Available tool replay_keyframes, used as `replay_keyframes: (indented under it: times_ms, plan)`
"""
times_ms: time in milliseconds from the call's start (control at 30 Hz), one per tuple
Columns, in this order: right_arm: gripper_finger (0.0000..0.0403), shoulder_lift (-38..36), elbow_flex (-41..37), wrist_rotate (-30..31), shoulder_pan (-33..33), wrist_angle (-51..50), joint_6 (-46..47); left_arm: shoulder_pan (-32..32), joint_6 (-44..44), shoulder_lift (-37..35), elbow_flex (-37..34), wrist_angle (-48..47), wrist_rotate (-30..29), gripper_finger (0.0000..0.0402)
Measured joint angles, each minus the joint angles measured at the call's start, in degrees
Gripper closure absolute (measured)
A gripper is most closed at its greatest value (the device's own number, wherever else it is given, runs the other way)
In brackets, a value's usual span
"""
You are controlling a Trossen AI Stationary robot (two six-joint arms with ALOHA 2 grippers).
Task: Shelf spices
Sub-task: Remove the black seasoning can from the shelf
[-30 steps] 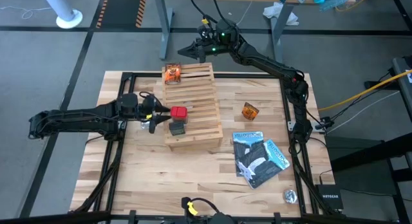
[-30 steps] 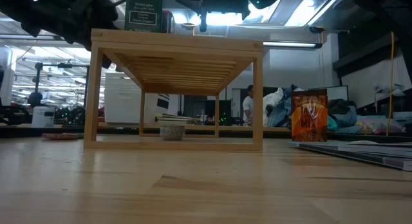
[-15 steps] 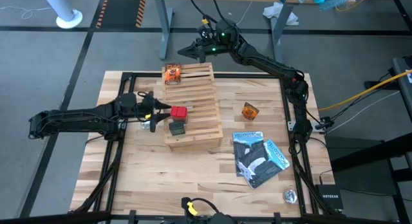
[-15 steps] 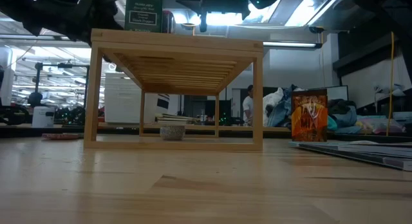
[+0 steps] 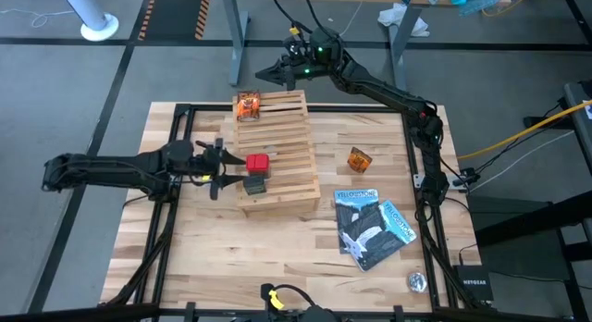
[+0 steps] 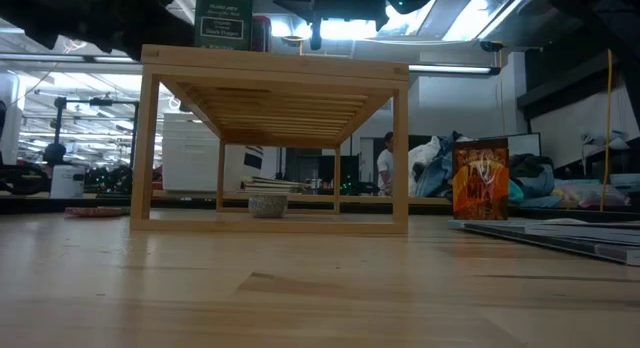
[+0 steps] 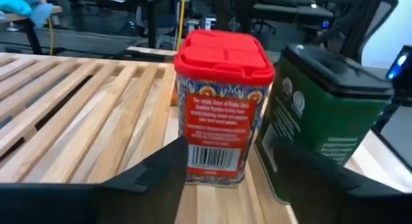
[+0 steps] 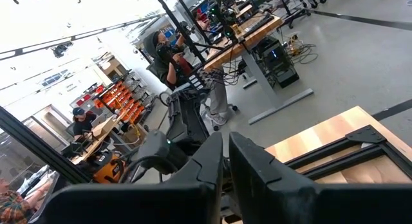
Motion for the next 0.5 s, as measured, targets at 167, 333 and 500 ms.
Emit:
replay_keyframes:
  times_ms: [167, 333, 500]
  plan:
    - [0.037, 0.0, 0.0, -0.01, 0.0, 0.0, 0.0, -2.66, -1.13, -1.65, 0.0, -0.62, -3.08, 0.0128]
    - [0.037, 0.0, 0.0, -0.01, 0.0, 0.0, 0.0, -5.04, -4.76, -3.46, 0.0, -2.0, -4.76, 0.0112]
    - [0.037, 0.0, 0.0, -0.01, 0.0, 0.0, 0.01, -7.9, -7.95, -5.39, 0.0, -3.79, -6.76, 0.0113]
